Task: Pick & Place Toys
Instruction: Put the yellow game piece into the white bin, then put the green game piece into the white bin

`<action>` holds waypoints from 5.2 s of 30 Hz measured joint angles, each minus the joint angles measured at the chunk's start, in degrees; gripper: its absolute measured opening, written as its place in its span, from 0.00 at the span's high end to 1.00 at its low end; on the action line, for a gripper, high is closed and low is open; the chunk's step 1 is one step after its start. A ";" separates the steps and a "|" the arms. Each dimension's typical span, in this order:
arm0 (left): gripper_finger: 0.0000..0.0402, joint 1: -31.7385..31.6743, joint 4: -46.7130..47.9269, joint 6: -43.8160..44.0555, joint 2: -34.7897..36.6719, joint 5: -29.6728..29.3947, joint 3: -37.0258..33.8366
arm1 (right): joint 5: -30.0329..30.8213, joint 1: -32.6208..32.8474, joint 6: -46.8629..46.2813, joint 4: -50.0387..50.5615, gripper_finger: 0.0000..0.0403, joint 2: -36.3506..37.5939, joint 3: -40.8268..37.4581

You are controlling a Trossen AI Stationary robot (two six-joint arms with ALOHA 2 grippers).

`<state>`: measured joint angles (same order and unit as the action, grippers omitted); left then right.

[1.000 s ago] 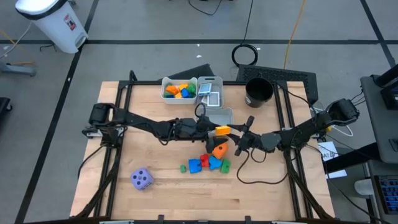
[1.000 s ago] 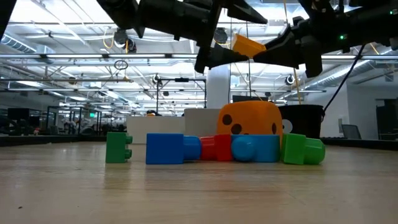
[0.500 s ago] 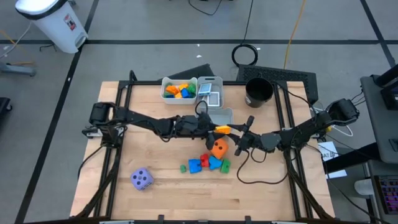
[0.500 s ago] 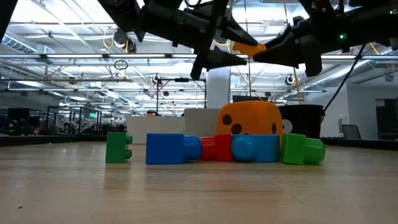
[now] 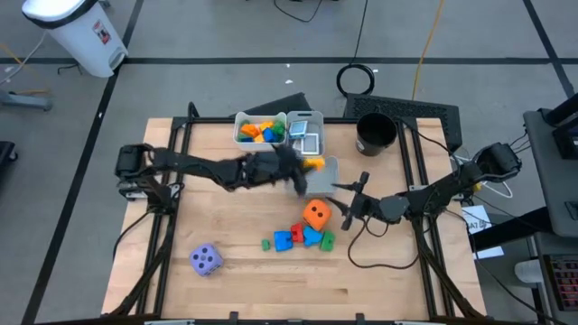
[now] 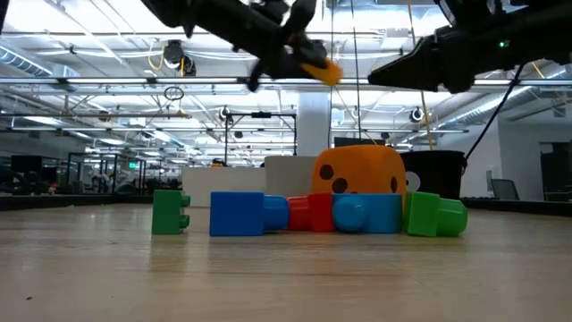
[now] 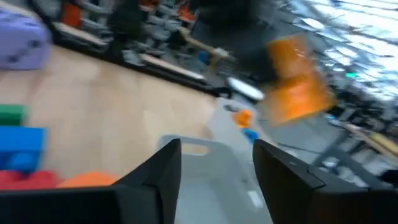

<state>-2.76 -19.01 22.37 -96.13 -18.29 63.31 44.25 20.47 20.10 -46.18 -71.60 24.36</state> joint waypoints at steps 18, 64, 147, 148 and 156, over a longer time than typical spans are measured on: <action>0.72 -19.30 24.20 12.69 -3.21 -12.97 -0.51 | 0.57 2.53 1.57 1.37 0.58 3.42 -0.01; 0.13 11.16 -9.15 -17.79 6.30 35.81 -8.09 | -5.53 6.83 -6.11 2.25 0.57 9.37 0.00; 0.13 6.60 -11.37 -10.09 6.30 55.32 -8.05 | -14.95 3.51 -18.50 9.68 0.57 9.32 0.00; 0.13 5.96 -8.26 -10.94 6.30 51.75 -8.05 | -15.86 3.45 -18.87 9.91 0.56 9.32 0.00; 0.13 5.02 -0.66 -8.06 5.71 27.88 -8.11 | -22.16 3.65 -26.74 18.42 0.45 8.01 0.00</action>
<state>2.26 -19.67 14.31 -90.41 9.59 55.20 22.09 24.12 -6.64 -27.76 -63.59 24.36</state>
